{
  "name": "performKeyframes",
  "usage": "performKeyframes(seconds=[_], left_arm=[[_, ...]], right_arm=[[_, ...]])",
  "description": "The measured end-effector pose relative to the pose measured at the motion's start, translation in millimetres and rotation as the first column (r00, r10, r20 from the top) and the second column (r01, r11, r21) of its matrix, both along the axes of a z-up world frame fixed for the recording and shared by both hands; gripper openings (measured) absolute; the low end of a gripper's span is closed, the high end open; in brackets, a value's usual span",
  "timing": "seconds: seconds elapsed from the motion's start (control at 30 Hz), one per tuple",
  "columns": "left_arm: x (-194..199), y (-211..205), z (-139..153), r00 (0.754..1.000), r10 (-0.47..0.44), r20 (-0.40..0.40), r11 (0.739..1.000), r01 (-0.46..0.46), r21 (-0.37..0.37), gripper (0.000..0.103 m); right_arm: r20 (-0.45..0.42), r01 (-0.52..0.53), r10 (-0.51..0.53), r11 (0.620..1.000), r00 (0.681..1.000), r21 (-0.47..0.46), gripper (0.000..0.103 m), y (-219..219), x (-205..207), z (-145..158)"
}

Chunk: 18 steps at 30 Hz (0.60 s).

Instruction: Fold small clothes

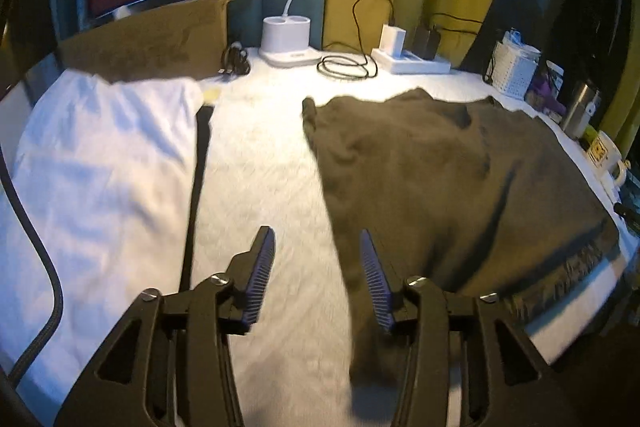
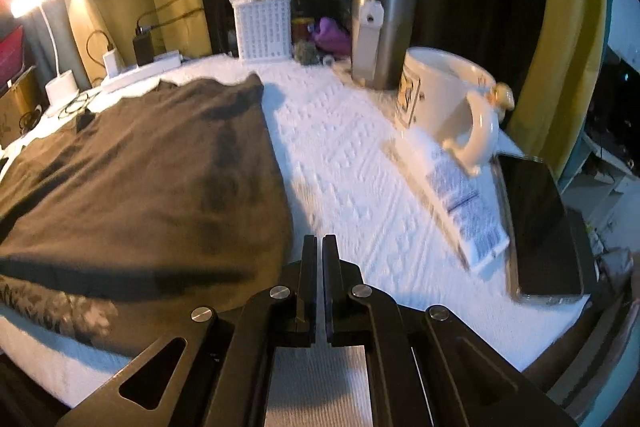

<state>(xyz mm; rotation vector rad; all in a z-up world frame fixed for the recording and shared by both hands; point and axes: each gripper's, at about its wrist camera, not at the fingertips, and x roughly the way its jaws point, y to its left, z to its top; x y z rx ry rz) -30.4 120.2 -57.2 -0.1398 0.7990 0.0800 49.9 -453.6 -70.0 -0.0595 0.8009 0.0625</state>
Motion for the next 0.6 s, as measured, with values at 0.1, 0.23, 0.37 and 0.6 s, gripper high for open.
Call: performKeyframes(seconds=[0.1, 0.23, 0.37, 0.6], left_arm=[[31.9, -1.6, -7.8, 1.0, -0.01, -0.001, 1.0, 0.011, 0.011, 0.06], [72.3, -2.8, -17.7, 0.999, -0.019, -0.026, 0.999, 0.021, 0.046, 0.06], [110.3, 2.1, -25.5, 0.999, -0.028, -0.038, 0.997, 0.03, 0.071, 0.06], [154.3, 10.6, -41.0, 0.994, -0.039, -0.099, 0.997, 0.045, 0.063, 0.06]], right_arm=[[0.014, -0.009, 0.009, 1.0, 1.0, 0.004, 0.003, 6.0, 10.2, 5.5], [0.018, -0.04, 0.04, 0.999, 0.999, 0.01, 0.003, 21.8, 27.2, 8.2], [0.008, -0.076, 0.076, 0.997, 0.997, 0.005, 0.003, 40.5, 47.1, 6.4], [-0.021, -0.168, 0.168, 0.986, 0.986, 0.007, 0.003, 76.5, 86.6, -0.8]])
